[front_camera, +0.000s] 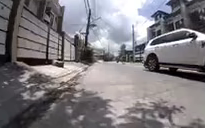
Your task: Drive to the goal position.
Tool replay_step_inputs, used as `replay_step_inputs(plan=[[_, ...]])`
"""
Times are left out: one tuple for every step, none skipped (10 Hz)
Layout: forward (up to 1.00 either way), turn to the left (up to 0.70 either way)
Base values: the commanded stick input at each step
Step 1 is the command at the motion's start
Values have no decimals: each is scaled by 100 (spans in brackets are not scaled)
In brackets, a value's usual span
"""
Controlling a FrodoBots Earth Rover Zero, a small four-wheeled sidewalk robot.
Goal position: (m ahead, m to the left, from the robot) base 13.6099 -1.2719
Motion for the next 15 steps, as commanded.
replay_step_inputs(plan=[[100,0],[100,0],[100,0],[100,0],[100,0],[100,0],[100,0],[100,0],[100,0],[100,0],[100,0],[100,0],[100,0],[100,0],[100,0]])
